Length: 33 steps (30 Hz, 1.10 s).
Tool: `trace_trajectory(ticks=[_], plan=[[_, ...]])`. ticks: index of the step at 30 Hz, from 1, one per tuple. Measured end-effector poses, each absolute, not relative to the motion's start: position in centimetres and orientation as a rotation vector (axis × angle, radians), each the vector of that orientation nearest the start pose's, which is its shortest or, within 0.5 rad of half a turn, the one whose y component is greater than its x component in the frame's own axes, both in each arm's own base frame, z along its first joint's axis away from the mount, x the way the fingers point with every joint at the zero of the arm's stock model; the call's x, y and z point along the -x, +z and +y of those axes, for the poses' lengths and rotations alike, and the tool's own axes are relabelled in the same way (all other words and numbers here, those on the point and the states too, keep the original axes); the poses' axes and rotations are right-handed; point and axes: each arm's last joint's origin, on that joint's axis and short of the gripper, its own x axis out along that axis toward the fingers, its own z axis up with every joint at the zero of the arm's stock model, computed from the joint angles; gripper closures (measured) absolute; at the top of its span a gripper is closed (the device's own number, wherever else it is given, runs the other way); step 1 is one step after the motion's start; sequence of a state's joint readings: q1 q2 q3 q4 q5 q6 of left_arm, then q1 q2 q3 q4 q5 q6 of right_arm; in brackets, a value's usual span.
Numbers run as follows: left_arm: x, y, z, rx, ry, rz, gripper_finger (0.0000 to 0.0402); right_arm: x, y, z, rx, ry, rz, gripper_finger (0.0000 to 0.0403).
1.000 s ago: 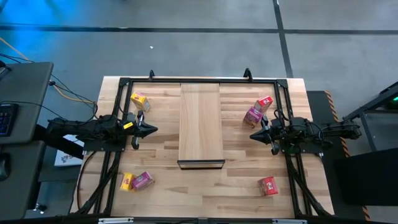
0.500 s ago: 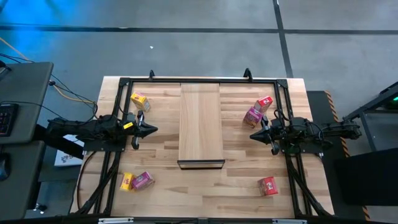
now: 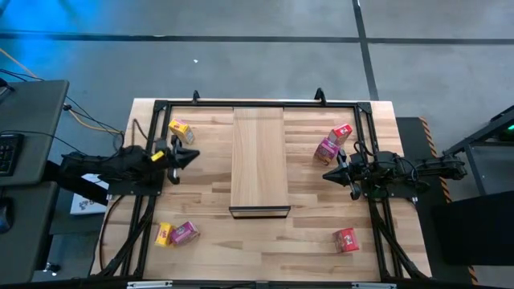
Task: Stack cereal on shelf
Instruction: Put the top yellow cereal box on the shelf
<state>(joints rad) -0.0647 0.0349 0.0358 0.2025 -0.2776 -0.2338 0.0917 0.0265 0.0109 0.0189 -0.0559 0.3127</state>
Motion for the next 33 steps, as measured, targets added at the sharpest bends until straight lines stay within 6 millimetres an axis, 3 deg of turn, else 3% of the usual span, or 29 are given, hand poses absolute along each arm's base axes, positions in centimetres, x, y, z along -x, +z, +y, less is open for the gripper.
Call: trace_trajectory(ticks=[3,10,18,24,28,33], plan=[[-9.1,21.0,0.3,0.227,0.245,-0.229,0.0357,-9.8,16.7,1.1,-0.312,0.147,0.02,0.0402],[-9.1,25.9,0.8,0.139,0.403,-0.035,0.0267,-9.8,16.7,1.1,-0.312,0.147,0.02,0.0402],[-12.1,30.4,3.4,0.068,0.782,0.391,0.0178,-9.8,16.7,1.1,-0.312,0.147,0.021,0.0402],[-14.6,30.6,7.3,0.28,1.084,0.668,0.0165,-9.8,16.7,1.1,-0.312,0.147,0.02,0.0402],[-15.6,29.6,8.9,0.356,1.131,0.76,0.0165,-9.8,16.7,1.1,-0.312,0.147,0.02,0.0402],[-15.8,28.5,9.5,0.461,1.253,0.725,0.0165,-9.8,16.7,1.1,-0.312,0.147,0.02,0.0402]])
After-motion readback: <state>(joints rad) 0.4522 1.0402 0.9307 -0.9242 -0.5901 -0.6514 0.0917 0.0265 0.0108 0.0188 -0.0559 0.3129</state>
